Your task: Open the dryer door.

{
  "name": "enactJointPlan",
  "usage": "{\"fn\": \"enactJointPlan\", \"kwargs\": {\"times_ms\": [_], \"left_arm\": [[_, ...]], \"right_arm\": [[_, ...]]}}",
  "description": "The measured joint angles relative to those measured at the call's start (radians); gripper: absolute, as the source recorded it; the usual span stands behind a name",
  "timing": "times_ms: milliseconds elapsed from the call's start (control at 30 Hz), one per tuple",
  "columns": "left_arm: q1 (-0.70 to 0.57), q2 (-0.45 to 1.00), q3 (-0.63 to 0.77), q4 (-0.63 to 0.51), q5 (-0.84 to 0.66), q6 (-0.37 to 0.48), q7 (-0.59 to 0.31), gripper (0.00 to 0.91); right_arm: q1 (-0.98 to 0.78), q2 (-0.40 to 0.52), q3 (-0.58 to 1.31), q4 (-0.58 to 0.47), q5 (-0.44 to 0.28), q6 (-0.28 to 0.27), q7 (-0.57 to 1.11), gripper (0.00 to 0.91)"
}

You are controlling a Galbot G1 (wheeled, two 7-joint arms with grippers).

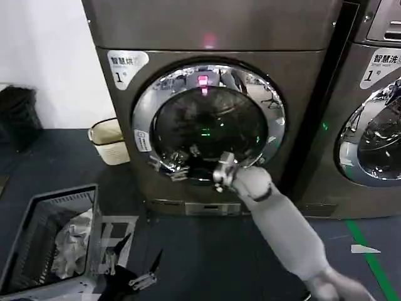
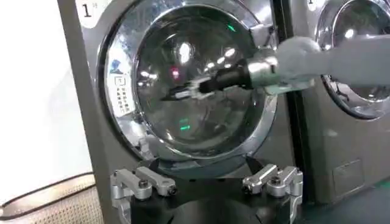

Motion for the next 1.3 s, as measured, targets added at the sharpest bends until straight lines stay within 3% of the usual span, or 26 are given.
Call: {"fn": "enactJointPlan", "kwargs": {"times_ms": [433, 667, 967, 1167, 1300], "left_arm": [[-0.002, -0.001, -0.001, 0.007, 0.004, -0.003, -0.006, 0.907], [-0.01, -0.003, 0.0, 0.019, 0.001, 0.013, -0.013, 0.907], [-0.072, 0.023, -0.039, 0.025, -0.117, 0.21, 0.011, 0.907], [-0.177, 0.074, -0.092, 0.041, -0.169, 0.35, -0.095, 0.907], [-0.249, 0.096, -0.129, 0.073, -0.226, 0.41, -0.012, 0.907]], "right_arm": [[0.068, 0.093, -0.031, -0.132, -0.009, 0.041, 0.015, 0.907], [0.06, 0.092, -0.034, -0.124, 0.021, 0.016, -0.034, 0.907], [0.019, 0.035, -0.029, -0.047, 0.057, -0.057, -0.165, 0.907], [-0.017, -0.023, -0.026, 0.039, 0.091, -0.056, -0.251, 0.907], [-0.045, -0.053, -0.021, 0.1, 0.109, -0.052, -0.301, 0.907]]}}
